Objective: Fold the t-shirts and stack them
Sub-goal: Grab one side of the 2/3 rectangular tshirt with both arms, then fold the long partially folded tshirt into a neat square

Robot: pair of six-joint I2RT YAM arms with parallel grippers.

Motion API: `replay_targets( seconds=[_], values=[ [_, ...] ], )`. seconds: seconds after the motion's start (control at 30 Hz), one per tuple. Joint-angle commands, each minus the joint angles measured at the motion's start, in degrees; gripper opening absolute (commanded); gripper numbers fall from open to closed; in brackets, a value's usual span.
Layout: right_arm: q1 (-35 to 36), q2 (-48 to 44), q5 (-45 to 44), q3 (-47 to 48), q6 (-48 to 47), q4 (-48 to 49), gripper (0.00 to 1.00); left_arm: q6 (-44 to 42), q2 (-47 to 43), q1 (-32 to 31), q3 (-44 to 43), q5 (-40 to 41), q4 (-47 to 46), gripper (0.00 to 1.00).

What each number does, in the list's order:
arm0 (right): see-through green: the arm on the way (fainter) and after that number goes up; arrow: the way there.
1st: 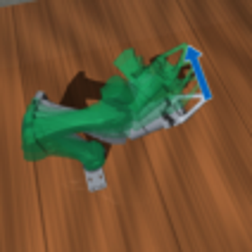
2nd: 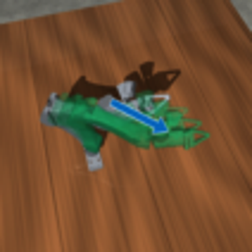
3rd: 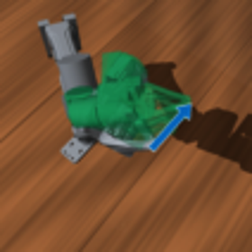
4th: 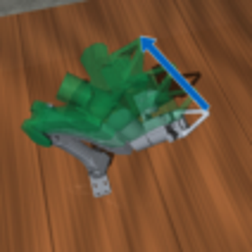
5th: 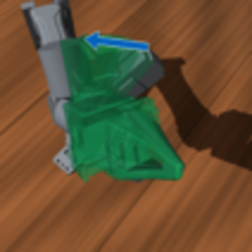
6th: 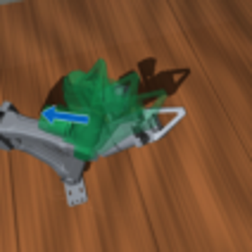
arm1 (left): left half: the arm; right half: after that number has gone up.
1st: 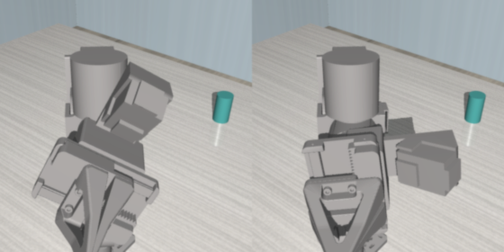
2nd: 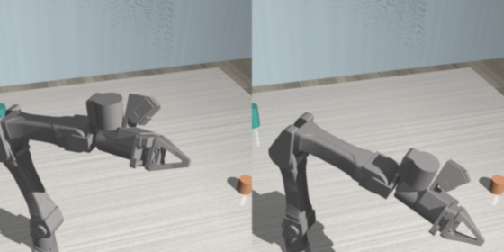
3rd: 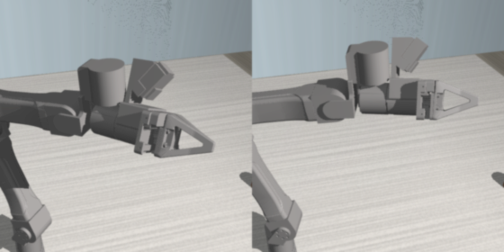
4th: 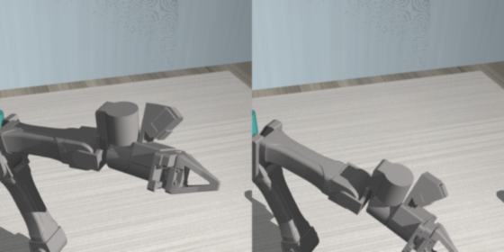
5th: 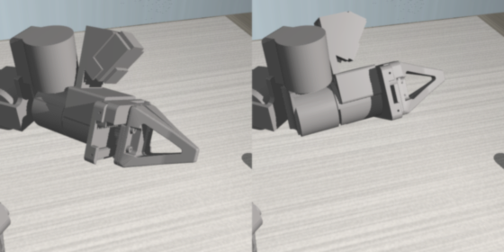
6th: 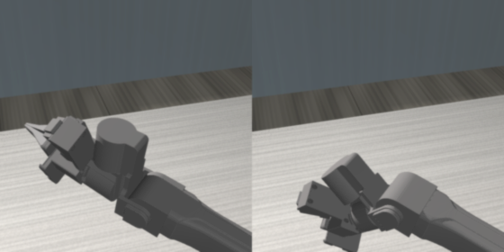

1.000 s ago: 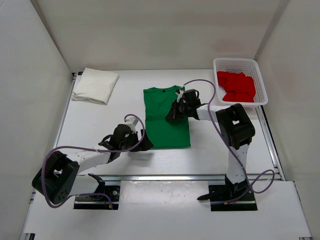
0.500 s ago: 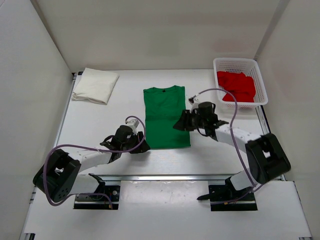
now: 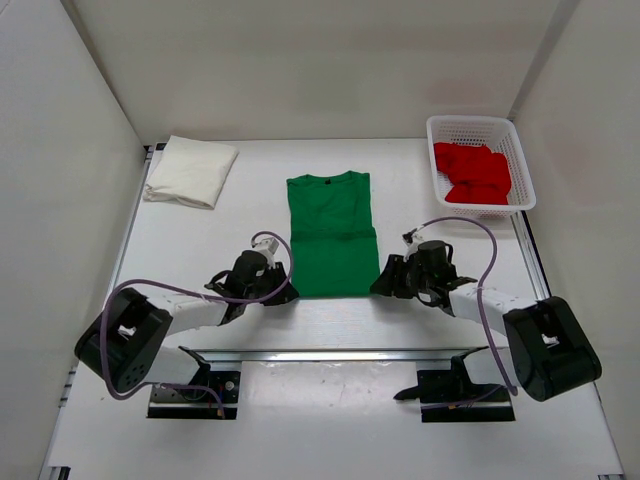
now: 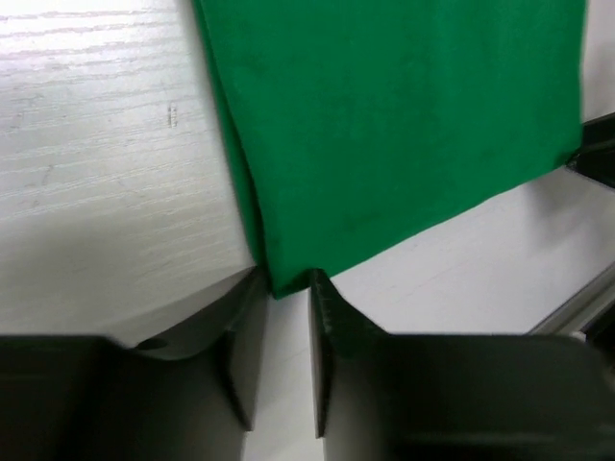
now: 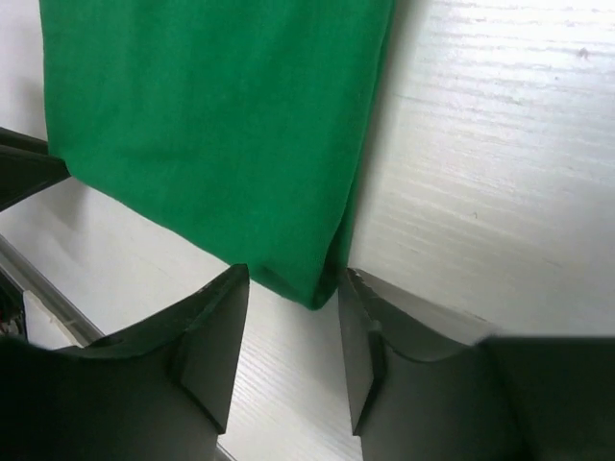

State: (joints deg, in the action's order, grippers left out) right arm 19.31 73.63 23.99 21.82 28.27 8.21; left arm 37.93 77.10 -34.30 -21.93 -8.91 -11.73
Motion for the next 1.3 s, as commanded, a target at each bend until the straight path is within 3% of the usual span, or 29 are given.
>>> replay_targets(
  seconds=[0.0, 0.17, 0.2, 0.23, 0.47, 0.63, 0.73, 0.83, 0.97, 1.27],
  values=[
    [-0.3, 2.0, -0.7, 0.1, -1.0, 1.0, 0.41, 0.2, 2.2, -0.4, 0.4, 0.4, 2.9, 0.32],
    [-0.4, 1.9, -0.1, -1.0, -0.1, 3.1, 0.03, 0.2, 1.4, -0.9, 0.5, 1.2, 3.6, 0.12],
    [-0.4, 1.6, 0.2, -1.3, 0.1, 3.1, 0.01, 0.0, 0.8, -0.4, 0.3, 1.2, 4.5, 0.05],
    [0.1, 0.7, -0.2, -1.4, 0.4, 2.8, 0.00, 0.1, 0.1, -0.8, 0.6, 1.2, 5.0, 0.00],
    [6.5, -10.5, -4.1, -5.3, 2.1, -5.7, 0.00, -0.2, -9.9, -4.6, 4.1, 2.0, 15.1, 0.00],
    [18.2, -23.6, -11.2, -8.1, 9.8, -17.9, 0.00, 3.5, -25.4, -8.8, 8.0, 0.0, 27.0, 0.00],
    [17.6, -25.6, -10.3, -3.6, 8.6, -21.1, 0.00, 3.2, -30.9, -8.0, 1.0, 1.5, 33.6, 0.00],
    [13.6, -21.6, -9.8, 6.1, 3.5, -22.5, 0.00, -0.7, -27.8, -2.8, -10.3, -0.2, 34.8, 0.00],
    [5.1, -10.0, -6.6, 20.2, -2.4, -20.4, 0.00, -4.8, -14.9, 4.2, -22.4, -3.1, 30.4, 0.00],
    [-6.6, 26.3, 2.5, 54.3, -5.9, -18.0, 0.00, -6.2, 14.9, 15.1, -46.8, 0.7, 24.5, 0.00]
  ],
)
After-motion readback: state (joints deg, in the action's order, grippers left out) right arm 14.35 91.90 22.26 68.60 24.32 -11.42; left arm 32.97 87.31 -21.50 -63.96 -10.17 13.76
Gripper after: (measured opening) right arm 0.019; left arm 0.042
